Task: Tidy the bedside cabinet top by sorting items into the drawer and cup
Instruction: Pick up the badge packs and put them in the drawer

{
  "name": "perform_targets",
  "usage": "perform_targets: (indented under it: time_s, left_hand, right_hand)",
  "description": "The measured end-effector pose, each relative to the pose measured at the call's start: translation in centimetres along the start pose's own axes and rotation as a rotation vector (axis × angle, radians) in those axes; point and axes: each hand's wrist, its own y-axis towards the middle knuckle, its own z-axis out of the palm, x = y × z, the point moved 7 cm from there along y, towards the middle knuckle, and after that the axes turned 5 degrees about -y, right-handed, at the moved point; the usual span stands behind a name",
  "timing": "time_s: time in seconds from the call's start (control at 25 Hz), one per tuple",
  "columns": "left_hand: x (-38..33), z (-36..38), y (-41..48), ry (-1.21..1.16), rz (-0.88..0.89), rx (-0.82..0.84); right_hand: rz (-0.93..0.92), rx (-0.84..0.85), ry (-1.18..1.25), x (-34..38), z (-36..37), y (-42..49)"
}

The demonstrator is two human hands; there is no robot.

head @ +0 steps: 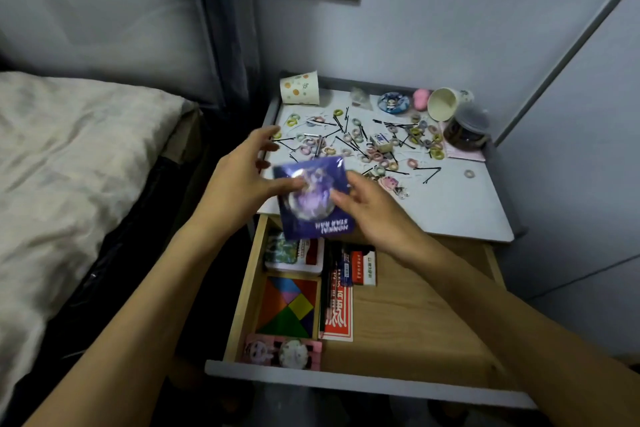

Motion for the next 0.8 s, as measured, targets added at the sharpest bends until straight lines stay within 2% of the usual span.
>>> perform_targets:
  time_s: [0.08, 0.16, 0.24, 0.32, 0.4, 0.52, 0.6, 0.72, 0.8]
  left_hand:
    - [-0.5, 1.8, -0.1, 0.106, 0.047, 0.205]
    - [0.2, 3.3, -0.3, 0.164, 0.011, 0.354]
    - [1.3, 3.3, -0.1, 0.029, -0.102, 0.343]
    - [2.6, 2.6, 0.1, -0.156, -0.245, 0.242]
    - [3.3, 2.3, 0.0, -0.201, -0.331, 0.195]
    - [3.9, 3.5, -0.6, -0.152, -0.395, 0.271]
    - [4.4, 3.9, -1.0, 0.002, -0.399, 0.303]
    - [5.2, 3.4, -1.2, 0.624, -0.329, 0.293]
    - [5.9, 3.7, -1.4, 0.732, -0.347, 0.310]
  right_hand:
    - [-0.053, 0.139, -0.182, 0.0, 0.4, -0.3]
    - [-0.062, 0.135, -0.184, -0.5, 0.0, -0.5]
    - [0.022, 0.051, 0.062, -2.0, -0.7, -1.0]
    - [0.159, 0.016, 0.363, -4.2, 0.0, -2.1]
    - [0.232, 0.023, 0.447, -5.8, 1.3, -3.3]
    - [0.274, -0.031, 0.422, -6.8, 1.4, -3.7]
    - [0.281, -0.010, 0.376, -7.3, 1.4, -4.0]
    - [0.333, 0.098, 0.215, -9.3, 2.5, -5.7]
    - [0.403, 0.172, 0.097, -11.1, 4.0, -6.9]
